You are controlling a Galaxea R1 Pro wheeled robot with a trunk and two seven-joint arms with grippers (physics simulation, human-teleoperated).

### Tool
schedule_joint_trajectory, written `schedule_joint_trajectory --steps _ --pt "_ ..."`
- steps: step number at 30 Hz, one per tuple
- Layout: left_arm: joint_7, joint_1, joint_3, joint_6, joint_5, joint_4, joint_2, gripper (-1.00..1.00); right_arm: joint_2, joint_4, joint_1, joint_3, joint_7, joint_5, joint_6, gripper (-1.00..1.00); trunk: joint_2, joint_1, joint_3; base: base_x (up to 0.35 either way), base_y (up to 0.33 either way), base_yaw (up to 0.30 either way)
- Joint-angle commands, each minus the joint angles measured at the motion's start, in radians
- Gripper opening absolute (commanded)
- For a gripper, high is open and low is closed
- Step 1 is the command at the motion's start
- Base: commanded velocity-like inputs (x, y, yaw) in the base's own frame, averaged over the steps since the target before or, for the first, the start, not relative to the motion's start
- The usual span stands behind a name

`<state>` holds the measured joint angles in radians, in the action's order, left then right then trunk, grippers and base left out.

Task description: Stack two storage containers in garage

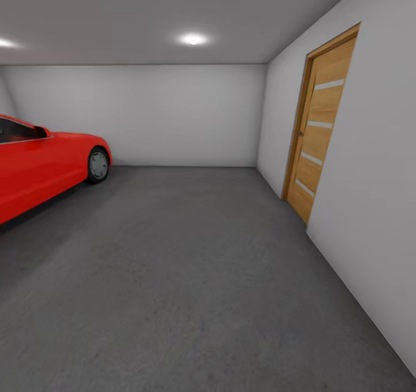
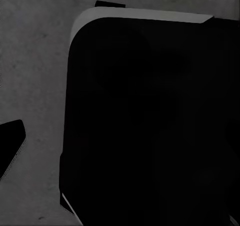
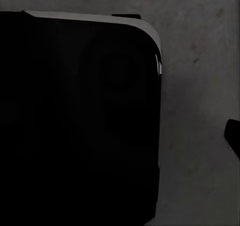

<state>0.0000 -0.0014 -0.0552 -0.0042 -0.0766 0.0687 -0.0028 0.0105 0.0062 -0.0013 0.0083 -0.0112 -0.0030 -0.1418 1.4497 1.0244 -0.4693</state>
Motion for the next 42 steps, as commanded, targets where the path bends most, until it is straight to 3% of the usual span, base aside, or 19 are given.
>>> schedule_joint_trajectory --steps 1,21,42 --pt "0.0 0.0 -0.005 0.0 -0.008 0.0 0.0 1.0 0.0 0.001 0.0 0.001 -0.001 0.0 -0.004 1.0 0.0 0.001 -0.001 0.322 0.0 -0.021" --pt "0.0 0.0 -0.005 0.001 -0.009 0.0 -0.001 1.0 0.0 0.003 0.0 0.002 -0.004 0.0 -0.01 1.0 0.0 0.001 -0.001 0.322 0.014 -0.008" --pt "0.0 0.0 -0.005 0.001 -0.009 0.0 -0.002 1.0 0.0 0.003 0.0 0.001 -0.004 0.0 -0.01 1.0 0.0 0.001 -0.001 0.322 0.109 -0.232"
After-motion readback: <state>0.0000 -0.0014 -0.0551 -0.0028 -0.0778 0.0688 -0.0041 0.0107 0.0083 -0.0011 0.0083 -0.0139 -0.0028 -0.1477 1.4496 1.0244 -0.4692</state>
